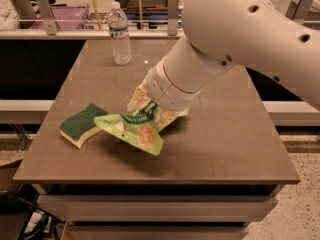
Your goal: Move green rice chip bag near sponge
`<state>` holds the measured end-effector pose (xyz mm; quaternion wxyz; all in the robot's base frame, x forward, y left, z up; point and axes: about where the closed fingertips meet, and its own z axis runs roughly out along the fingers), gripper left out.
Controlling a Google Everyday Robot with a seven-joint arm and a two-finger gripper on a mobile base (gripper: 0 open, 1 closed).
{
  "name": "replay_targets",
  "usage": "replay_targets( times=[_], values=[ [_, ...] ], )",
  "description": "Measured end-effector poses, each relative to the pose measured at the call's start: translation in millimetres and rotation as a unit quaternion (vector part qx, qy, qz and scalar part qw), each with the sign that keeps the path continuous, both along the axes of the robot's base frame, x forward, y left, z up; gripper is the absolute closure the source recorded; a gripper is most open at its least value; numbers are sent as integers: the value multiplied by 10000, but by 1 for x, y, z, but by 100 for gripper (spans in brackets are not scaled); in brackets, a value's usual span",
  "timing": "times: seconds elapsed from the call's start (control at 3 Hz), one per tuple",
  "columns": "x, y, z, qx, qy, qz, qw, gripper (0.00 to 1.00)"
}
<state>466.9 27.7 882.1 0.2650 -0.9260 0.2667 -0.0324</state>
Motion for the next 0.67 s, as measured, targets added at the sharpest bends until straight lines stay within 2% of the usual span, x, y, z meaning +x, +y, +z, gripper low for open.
replay_targets(
  times=[0.33, 0.67],
  values=[
    [-1, 1, 1, -5, -14, 9, 10000, 0],
    [-1, 1, 1, -5, -15, 9, 10000, 0]
  ],
)
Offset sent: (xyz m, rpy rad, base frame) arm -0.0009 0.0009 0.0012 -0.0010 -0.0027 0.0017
